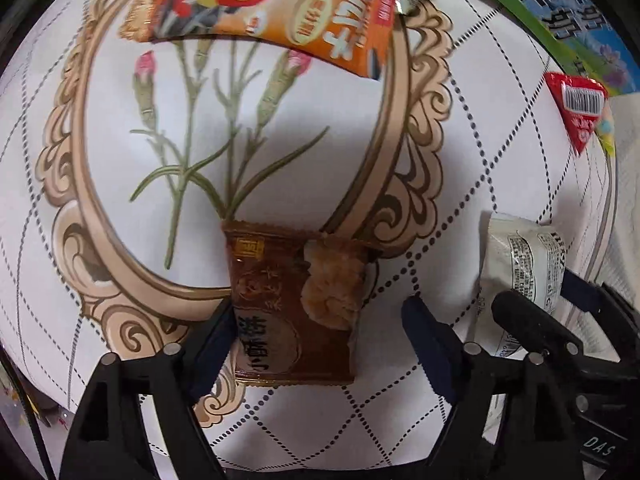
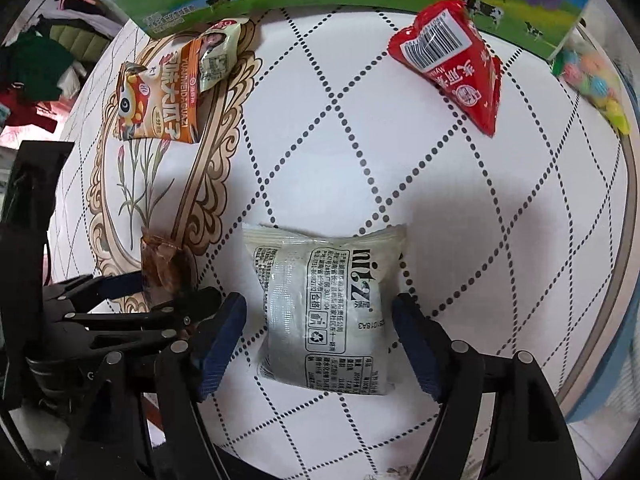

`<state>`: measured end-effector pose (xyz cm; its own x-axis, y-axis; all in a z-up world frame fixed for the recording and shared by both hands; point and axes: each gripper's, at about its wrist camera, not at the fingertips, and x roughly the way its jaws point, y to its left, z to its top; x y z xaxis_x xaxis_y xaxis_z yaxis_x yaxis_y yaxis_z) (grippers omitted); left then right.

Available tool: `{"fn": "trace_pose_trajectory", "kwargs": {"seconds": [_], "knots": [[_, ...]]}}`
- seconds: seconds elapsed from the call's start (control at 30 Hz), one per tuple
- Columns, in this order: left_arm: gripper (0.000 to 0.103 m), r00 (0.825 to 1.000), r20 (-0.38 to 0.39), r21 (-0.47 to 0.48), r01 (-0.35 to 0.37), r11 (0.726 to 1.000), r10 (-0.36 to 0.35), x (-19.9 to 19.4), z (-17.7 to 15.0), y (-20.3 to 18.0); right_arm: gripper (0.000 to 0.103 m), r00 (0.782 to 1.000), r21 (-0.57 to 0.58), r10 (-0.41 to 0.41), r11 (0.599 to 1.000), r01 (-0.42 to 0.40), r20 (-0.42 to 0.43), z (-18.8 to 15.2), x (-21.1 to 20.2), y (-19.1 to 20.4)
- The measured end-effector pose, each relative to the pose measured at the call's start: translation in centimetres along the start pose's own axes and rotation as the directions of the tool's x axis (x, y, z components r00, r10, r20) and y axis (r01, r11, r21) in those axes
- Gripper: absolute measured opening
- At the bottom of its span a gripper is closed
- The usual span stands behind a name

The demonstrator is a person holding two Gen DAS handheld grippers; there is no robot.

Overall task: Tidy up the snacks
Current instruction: 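Carry both packs into the box and open both tools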

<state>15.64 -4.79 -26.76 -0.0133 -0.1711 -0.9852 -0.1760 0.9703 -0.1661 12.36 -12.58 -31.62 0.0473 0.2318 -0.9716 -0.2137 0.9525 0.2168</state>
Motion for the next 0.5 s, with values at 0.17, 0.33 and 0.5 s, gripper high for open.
{"fn": "trace_pose_trajectory", "kwargs": {"seconds": [0.17, 0.33, 0.5], "knots": [[0.051, 0.996, 0.048, 0.002, -0.072, 0.997, 0.071, -1.9, -2.4, 0.5, 0.059, 0.995, -0.045, -0.087, 0.995, 0.089, 0.047, -1.9, 0.6, 0.2], [0.051, 0.994, 0.091, 0.0, -0.064, 0.998, 0.064, -4.3, -2.5, 0.0, 0.055, 0.995, -0.056, -0.068, 0.996, 0.073, 0.073, -2.7, -0.6, -0.3], [0.051, 0.982, 0.189, 0.028, 0.011, 1.0, -0.016, -10.7, -1.8, -1.7, 0.055, 0.991, 0.012, 0.04, 0.999, -0.042, 0.13, -1.3, -4.9, -0.9]]}}
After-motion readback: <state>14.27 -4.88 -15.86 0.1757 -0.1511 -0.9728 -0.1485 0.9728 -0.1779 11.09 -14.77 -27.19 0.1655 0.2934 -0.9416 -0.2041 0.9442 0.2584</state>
